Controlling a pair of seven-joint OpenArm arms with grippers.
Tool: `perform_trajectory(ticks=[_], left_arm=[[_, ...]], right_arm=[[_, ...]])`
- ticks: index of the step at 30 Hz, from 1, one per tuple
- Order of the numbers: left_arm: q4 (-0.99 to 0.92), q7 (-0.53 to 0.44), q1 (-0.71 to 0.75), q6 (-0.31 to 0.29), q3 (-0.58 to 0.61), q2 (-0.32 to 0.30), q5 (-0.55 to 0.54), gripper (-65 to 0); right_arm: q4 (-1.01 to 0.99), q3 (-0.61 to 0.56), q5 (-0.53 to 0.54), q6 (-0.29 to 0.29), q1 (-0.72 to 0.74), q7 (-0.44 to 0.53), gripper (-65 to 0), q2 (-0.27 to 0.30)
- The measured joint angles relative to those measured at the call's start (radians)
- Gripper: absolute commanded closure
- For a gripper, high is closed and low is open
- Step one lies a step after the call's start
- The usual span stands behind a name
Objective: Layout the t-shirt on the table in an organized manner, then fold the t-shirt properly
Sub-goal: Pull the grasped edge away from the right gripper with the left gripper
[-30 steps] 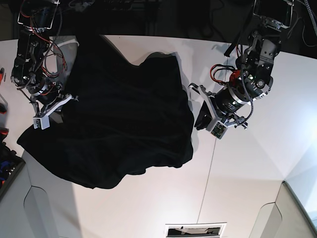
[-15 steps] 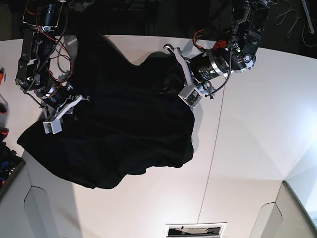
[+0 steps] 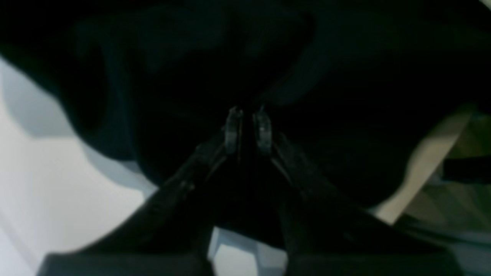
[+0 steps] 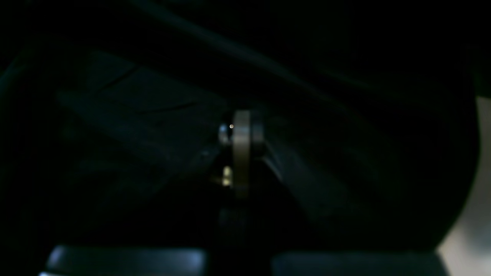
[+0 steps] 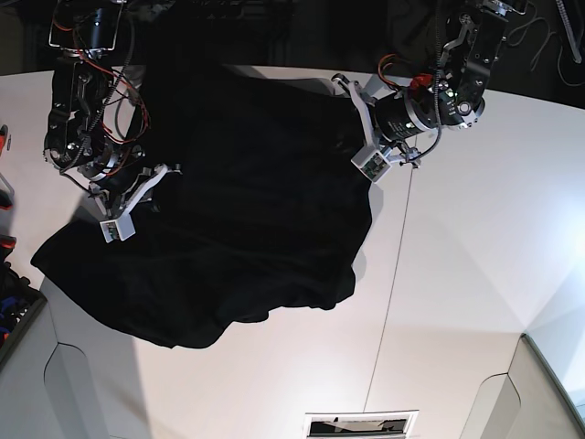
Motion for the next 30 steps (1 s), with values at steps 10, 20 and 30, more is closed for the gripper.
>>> perform_trajectory(ticks=[10, 20, 30], left_arm=[[0.005, -0.018, -0.007, 0.001, 0.003, -0.166, 0.027, -5.6], [0.177, 0.033, 0.008, -0.061, 0.001, -0.118, -0.167, -5.6], [0.182, -0.029, 0.000, 0.090, -0.088, -0.032, 0.002, -5.7]], right_arm=[[0.000, 0.000, 0.000, -0.009, 0.000, 0.000, 0.0, 0.089], [-0.003, 0.000, 0.097, -0.020, -0.003, -0.011, 0.0, 0.048], [-0.003, 0.000, 0.022, -0.007, 0.000, 0.000, 0.0, 0.012]])
